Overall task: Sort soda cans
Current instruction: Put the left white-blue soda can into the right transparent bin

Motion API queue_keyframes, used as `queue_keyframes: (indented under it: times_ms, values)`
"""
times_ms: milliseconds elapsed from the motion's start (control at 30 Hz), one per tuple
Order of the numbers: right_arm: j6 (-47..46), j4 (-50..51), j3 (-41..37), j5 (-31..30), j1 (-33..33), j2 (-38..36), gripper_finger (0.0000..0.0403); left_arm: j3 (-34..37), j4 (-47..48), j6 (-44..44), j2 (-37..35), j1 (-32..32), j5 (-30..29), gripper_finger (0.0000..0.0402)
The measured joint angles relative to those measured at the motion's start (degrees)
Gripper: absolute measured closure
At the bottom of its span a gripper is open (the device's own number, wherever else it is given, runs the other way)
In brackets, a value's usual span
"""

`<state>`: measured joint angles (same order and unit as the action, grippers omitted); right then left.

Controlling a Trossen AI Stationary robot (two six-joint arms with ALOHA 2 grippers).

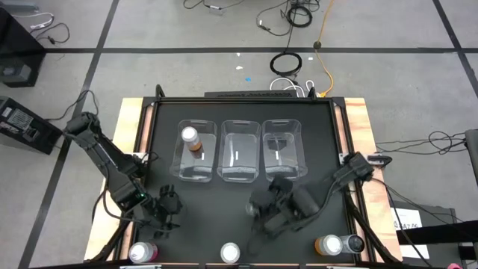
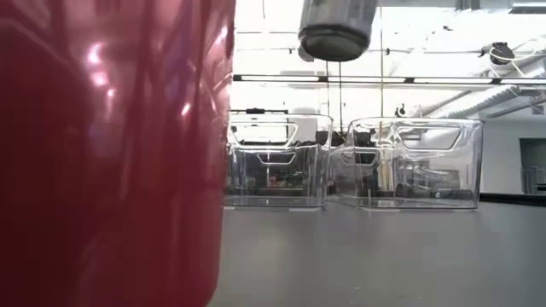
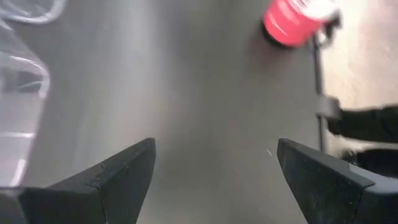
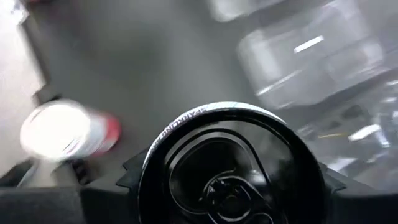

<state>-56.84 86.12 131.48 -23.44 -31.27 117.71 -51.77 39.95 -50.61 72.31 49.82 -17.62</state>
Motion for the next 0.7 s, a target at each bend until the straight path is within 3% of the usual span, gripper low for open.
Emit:
queue_keyframes:
  times_ms: [133, 267, 500, 700]
  values:
    - [1.08, 4.1, 0.0, -4.75, 2.78, -4.16, 0.0168, 0.0, 0.04, 0.32, 0.0, -4.34, -1.75, 0.0056]
    - [9.84, 3.92, 0.08, -8.25, 6.89, -8.6, 0.0168, 0.0, -0.01, 3.72, -0.02, -9.2, -1.73, 0.0056]
    - [25.43, 3.79, -3.54, -7.14, 18.61, -13.91, 0.0168, 0.0, -0.01, 6.02, -0.03, -16.07, -0.85, 0.0056]
    - [33.98, 2.64, -16.07, -1.4, 27.82, -21.63, 0.0168, 0.0, -0.03, 6.28, -0.04, -19.46, -0.8, 0.0056]
